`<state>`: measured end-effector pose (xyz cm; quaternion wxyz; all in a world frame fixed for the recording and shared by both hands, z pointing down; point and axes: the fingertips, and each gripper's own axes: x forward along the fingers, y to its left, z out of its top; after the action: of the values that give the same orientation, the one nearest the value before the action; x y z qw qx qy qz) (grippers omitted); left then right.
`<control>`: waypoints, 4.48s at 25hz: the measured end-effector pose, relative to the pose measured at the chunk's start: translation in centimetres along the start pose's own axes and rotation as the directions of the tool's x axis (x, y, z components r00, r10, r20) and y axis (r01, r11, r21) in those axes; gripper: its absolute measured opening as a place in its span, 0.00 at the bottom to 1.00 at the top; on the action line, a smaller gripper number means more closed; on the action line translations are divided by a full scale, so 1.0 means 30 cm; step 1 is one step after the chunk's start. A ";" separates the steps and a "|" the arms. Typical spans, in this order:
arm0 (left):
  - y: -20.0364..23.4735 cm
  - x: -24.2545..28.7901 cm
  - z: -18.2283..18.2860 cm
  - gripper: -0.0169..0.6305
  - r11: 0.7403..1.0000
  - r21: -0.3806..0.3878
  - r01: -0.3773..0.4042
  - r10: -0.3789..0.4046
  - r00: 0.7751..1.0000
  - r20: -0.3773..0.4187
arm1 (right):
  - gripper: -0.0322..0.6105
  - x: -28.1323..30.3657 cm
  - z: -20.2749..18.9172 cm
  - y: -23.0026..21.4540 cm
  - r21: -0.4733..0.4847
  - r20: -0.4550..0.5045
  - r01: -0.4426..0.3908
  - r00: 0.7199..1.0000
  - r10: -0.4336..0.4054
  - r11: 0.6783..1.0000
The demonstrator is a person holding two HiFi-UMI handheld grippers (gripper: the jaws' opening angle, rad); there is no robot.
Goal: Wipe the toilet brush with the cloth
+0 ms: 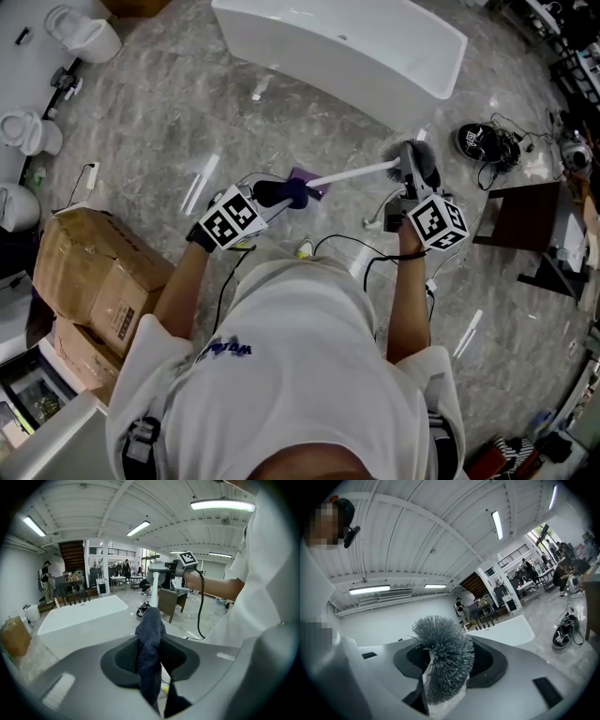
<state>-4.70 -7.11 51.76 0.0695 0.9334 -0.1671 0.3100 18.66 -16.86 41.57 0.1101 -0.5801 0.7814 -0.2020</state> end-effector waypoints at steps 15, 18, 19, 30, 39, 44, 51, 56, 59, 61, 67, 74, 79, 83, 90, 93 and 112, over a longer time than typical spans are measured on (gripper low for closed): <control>0.014 -0.014 0.001 0.19 0.999 0.021 -0.036 0.036 0.999 -0.026 | 0.38 0.006 -0.066 0.030 0.063 -0.012 0.011 1.000 -0.010 0.998; 0.007 -0.011 -0.004 0.19 0.999 0.021 -0.031 0.032 0.999 -0.034 | 0.38 0.013 -0.110 0.072 0.066 -0.032 -0.006 0.999 0.008 0.998; 0.004 -0.010 -0.006 0.19 0.999 0.024 -0.029 0.030 0.999 -0.039 | 0.38 0.014 -0.125 0.084 0.067 -0.040 -0.011 0.999 0.013 0.998; -0.021 0.030 0.009 0.18 1.000 0.015 -0.005 0.005 1.000 -0.028 | 0.38 0.043 -0.256 0.210 0.023 -0.139 -0.082 0.987 0.085 0.996; -0.002 0.047 -0.054 0.22 0.995 -0.094 0.040 -0.038 0.999 0.016 | 0.38 0.020 -0.165 0.070 0.016 -0.106 -0.014 0.994 0.016 1.000; -0.005 0.046 -0.094 0.22 0.994 -0.093 0.053 -0.054 0.998 -0.009 | 0.38 0.000 -0.119 0.021 0.024 -0.072 0.024 0.997 -0.022 0.999; 0.023 0.010 -0.106 0.21 0.991 -0.128 0.035 -0.034 0.999 0.011 | 0.38 -0.036 -0.051 -0.046 0.054 -0.029 0.061 0.998 -0.059 0.997; 0.037 0.011 -0.079 0.21 0.997 -0.083 -0.008 0.009 1.000 0.016 | 0.37 -0.041 -0.046 -0.064 0.080 -0.010 0.065 0.998 -0.065 0.995; 0.050 0.008 -0.063 0.21 0.998 -0.025 -0.053 0.053 0.999 0.007 | 0.37 -0.048 -0.043 -0.054 0.090 0.002 0.067 0.998 -0.068 0.994; 0.037 0.014 -0.056 0.20 0.999 0.003 -0.034 0.034 0.999 0.000 | 0.37 -0.048 -0.045 -0.036 0.083 0.003 0.060 0.998 -0.061 0.995; -0.008 0.055 -0.025 0.18 0.999 0.021 0.042 -0.042 0.999 -0.016 | 0.36 -0.022 -0.079 0.032 0.055 -0.019 0.014 1.000 -0.013 0.998; -0.014 0.059 -0.024 0.18 0.998 -0.025 0.062 -0.063 0.998 -0.001 | 0.36 -0.011 -0.113 0.068 0.049 -0.040 -0.010 0.999 0.012 0.999; -0.008 0.076 0.024 0.18 0.999 -0.013 0.042 -0.041 0.998 0.040 | 0.36 0.025 -0.182 0.140 0.016 -0.089 -0.058 0.994 0.060 0.998; -0.041 0.112 0.095 0.18 0.999 -0.017 0.032 -0.030 0.996 0.090 | 0.35 0.040 -0.276 0.238 -0.014 -0.150 -0.112 0.983 0.109 0.994; -0.054 0.112 0.169 0.19 1.000 -0.019 0.005 -0.002 0.987 0.162 | 0.35 0.039 -0.373 0.298 0.018 -0.203 -0.147 0.968 0.148 0.989; -0.064 0.108 0.141 0.18 1.000 0.004 0.003 -0.003 0.990 0.142 | 0.36 0.033 -0.389 0.290 0.007 -0.216 -0.133 0.967 0.131 0.991; 0.213 -0.056 -0.100 0.09 0.958 -0.131 -0.256 0.261 0.965 0.028 | 0.36 -0.076 -0.045 -0.139 0.055 -0.021 0.119 0.993 -0.118 0.991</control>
<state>-9.90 -11.94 53.30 0.0835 0.9040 -0.3084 0.2840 22.39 -15.48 44.47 0.1073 -0.6203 0.7407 -0.2349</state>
